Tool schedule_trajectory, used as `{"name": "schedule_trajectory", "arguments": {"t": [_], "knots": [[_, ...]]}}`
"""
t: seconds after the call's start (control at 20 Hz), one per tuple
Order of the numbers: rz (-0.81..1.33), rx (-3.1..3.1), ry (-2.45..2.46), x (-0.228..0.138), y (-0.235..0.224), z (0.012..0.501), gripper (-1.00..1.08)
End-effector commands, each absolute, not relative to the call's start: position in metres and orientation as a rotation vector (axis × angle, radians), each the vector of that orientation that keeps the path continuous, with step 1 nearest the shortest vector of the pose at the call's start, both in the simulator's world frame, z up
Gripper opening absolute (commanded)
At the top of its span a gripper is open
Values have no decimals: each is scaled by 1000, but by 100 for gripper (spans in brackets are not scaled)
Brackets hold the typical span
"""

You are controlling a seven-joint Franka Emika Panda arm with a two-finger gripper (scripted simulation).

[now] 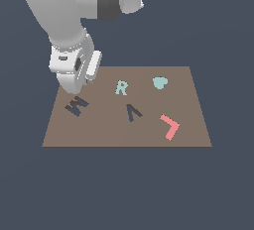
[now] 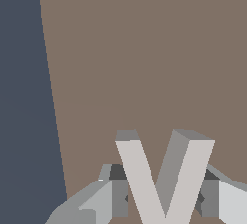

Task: Insert a designated object into the corresponding slot on a board.

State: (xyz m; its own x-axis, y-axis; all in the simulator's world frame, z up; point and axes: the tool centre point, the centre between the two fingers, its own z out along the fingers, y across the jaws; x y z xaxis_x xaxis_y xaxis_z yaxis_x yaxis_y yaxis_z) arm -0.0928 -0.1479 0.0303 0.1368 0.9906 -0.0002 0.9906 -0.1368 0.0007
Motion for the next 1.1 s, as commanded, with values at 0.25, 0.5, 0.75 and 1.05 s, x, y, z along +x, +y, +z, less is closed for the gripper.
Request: {"name": "schedule_trajectory", "arguments": {"t": [0.25, 0.5, 0.75, 1.05], "knots": [[0, 2369, 2064, -93, -148, 35, -100], [0, 2374, 2058, -93, -147, 34, -100], [0, 2403, 2024, -91, -140, 34, -100], [0, 2471, 1941, -88, -125, 34, -100]]}}
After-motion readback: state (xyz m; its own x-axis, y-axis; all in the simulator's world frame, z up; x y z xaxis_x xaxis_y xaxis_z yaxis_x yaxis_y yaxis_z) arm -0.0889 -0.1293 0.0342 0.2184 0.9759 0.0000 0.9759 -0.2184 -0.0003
